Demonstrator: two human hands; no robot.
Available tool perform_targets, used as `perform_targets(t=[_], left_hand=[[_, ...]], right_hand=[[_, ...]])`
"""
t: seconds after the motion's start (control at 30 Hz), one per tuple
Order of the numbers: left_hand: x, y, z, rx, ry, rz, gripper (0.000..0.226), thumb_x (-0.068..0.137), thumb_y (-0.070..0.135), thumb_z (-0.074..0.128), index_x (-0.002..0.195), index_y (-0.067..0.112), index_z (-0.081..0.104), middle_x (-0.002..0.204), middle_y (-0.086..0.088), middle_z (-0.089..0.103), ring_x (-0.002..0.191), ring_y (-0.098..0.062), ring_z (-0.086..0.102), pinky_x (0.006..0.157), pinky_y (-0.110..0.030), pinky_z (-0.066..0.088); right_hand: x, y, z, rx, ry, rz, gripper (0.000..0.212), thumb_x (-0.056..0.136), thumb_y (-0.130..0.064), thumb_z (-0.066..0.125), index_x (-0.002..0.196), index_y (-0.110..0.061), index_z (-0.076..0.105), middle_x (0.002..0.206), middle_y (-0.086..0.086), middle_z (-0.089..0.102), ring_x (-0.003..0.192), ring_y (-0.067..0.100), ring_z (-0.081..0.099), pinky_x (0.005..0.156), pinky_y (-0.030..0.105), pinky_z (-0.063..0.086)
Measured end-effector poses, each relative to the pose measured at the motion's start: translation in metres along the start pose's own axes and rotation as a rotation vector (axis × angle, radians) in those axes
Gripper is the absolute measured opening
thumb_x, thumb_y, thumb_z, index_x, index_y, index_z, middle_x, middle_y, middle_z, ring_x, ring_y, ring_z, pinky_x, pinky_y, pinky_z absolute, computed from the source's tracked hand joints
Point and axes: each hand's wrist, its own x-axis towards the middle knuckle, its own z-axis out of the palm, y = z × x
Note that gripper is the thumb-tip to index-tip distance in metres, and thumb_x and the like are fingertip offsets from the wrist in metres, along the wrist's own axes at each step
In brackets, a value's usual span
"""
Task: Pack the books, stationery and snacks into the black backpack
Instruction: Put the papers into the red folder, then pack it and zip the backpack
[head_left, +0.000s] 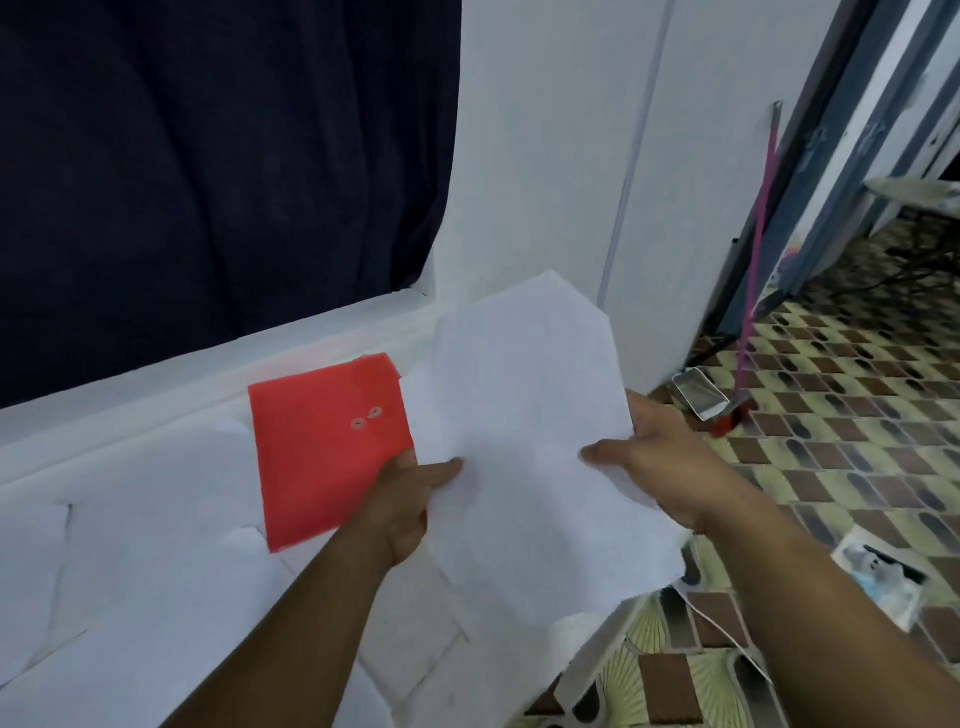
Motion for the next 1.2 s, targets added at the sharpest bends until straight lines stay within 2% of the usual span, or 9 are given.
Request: perform_targets(t=[0.13,0.23,0.43,0.6,0.67,0.73,0.87,1.1,1.2], left_hand=[[0.009,0.025,0.013,0.197,0.217,0.324,0.031,0.095,-0.002,0.058,0.119,0.016,0.065,0.106,-0.002,0.076,0.101,-0.026,0.072,0.088,-0.044,0.058],[0.011,0.036,0.025,0.357,0.346,0.508,0.035,0.096,0.003,0.056,0.124,0.024,0.060,0.112,0.008,0.072,0.104,-0.012,0.069,0.090,-0.035,0.056],[0.026,0.025,0.050,0.422,0.466,0.688,0.040,0.093,0.020,0.070,0.128,0.033,0.055,0.111,0.030,0.068,0.106,0.010,0.063,0.090,-0.019,0.052],[0.029,0.011,0.074,0.438,0.583,0.753,0.084,0.095,0.009,0.066,0.152,0.042,0.014,0.121,0.054,0.047,0.117,0.019,0.051,0.097,-0.010,0.044],[0.031,0.009,0.077,0.488,0.623,0.797,0.077,0.097,0.011,0.062,0.154,0.038,0.018,0.137,0.040,0.048,0.129,0.009,0.048,0.109,-0.022,0.042],[0.034,0.005,0.077,0.528,0.657,0.812,0.064,0.097,0.013,0.062,0.150,0.032,0.032,0.139,0.019,0.056,0.129,-0.001,0.053,0.108,-0.028,0.045],[0.035,-0.008,0.074,0.541,0.685,0.738,0.057,0.096,0.010,0.064,0.144,0.030,0.039,0.130,0.020,0.059,0.119,0.002,0.058,0.101,-0.025,0.051],[0.031,0.006,0.078,0.598,0.700,0.760,0.053,0.100,0.007,0.054,0.147,0.022,0.034,0.129,0.023,0.058,0.115,0.009,0.058,0.091,-0.005,0.045],[0.030,-0.005,0.074,0.638,0.694,0.734,0.058,0.100,0.005,0.053,0.144,0.033,0.029,0.128,0.022,0.058,0.111,0.015,0.057,0.088,-0.003,0.044]], right_hand=[[0.041,0.009,0.000,-0.074,0.089,-0.117,0.044,0.084,0.001,0.068,0.102,-0.039,0.063,0.096,-0.024,0.072,0.089,-0.004,0.068,0.081,0.025,0.052],[0.070,0.019,0.006,-0.161,0.179,-0.218,0.043,0.087,-0.008,0.067,0.116,-0.037,0.055,0.103,-0.025,0.063,0.093,-0.004,0.060,0.083,0.025,0.048],[0.099,0.044,0.004,-0.096,0.250,-0.287,0.049,0.090,-0.015,0.068,0.125,-0.034,0.040,0.101,-0.029,0.053,0.091,-0.025,0.051,0.074,0.008,0.038],[0.114,0.066,-0.011,-0.116,0.170,-0.327,0.065,0.095,-0.019,0.064,0.143,-0.038,0.025,0.108,-0.040,0.053,0.095,-0.020,0.056,0.073,0.002,0.043],[0.121,0.069,-0.015,-0.155,0.174,-0.354,0.059,0.097,-0.023,0.061,0.146,-0.032,0.030,0.122,-0.029,0.056,0.100,-0.009,0.058,0.083,0.010,0.045],[0.128,0.073,-0.017,-0.161,0.165,-0.380,0.055,0.097,-0.028,0.060,0.146,-0.024,0.035,0.129,-0.010,0.061,0.109,0.006,0.059,0.089,0.021,0.049],[0.131,0.083,-0.011,-0.198,0.108,-0.372,0.046,0.095,-0.034,0.052,0.138,-0.019,0.041,0.121,-0.001,0.065,0.108,0.023,0.064,0.088,0.032,0.052],[0.139,0.077,-0.011,-0.175,0.140,-0.431,0.043,0.095,-0.035,0.047,0.135,-0.028,0.033,0.116,-0.008,0.061,0.101,0.018,0.064,0.085,0.036,0.056],[0.139,0.084,-0.007,-0.211,0.064,-0.417,0.054,0.095,-0.034,0.046,0.145,-0.022,0.031,0.130,0.000,0.060,0.116,0.020,0.061,0.097,0.037,0.052]])
